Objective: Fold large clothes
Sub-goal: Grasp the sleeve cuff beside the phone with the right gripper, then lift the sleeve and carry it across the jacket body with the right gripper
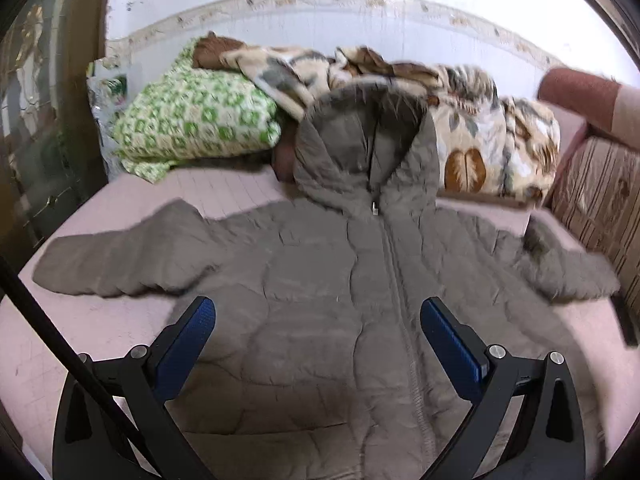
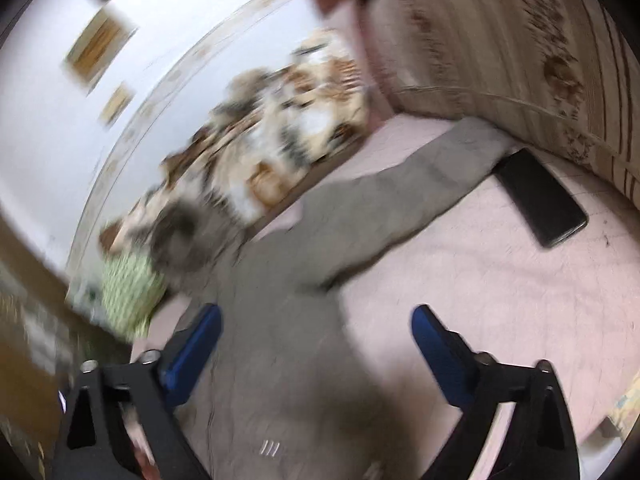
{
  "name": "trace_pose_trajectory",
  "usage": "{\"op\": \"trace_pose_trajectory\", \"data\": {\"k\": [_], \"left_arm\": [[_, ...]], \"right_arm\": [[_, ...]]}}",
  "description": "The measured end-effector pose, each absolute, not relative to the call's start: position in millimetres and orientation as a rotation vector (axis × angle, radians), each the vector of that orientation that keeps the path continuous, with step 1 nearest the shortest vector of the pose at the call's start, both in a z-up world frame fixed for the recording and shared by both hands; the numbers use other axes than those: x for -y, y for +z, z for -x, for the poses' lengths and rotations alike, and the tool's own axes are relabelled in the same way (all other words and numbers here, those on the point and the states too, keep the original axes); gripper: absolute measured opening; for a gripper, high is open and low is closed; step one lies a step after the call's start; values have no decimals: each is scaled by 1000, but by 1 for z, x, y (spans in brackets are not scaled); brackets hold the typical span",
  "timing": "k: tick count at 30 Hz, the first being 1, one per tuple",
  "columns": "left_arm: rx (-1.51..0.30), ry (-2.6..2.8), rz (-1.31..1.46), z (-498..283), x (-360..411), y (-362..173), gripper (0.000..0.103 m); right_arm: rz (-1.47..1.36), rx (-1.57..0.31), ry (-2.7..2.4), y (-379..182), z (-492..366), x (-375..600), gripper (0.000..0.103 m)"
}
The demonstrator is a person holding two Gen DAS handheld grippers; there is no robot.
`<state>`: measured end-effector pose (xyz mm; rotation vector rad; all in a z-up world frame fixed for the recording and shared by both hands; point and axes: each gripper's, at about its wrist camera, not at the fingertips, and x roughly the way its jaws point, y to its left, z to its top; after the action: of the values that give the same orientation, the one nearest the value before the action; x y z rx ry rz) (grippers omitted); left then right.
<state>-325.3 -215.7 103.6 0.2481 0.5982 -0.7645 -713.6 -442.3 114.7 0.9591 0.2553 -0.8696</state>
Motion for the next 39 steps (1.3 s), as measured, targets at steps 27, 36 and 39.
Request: {"op": "trace_pose_trajectory", "data": {"k": [27,36,39], "left_arm": [[-699,-813,-345,303,243,66,102],[-709,-818,-350,304,244,65,102],[-701,-818,-340,305,241,70,102]], "right_arm": [[-1212,-192,-1273,-12,730,698,29],[-1136,-120,-1234,6,745,685,10],[-1063,-109,-1222,32,744,673,10]]}}
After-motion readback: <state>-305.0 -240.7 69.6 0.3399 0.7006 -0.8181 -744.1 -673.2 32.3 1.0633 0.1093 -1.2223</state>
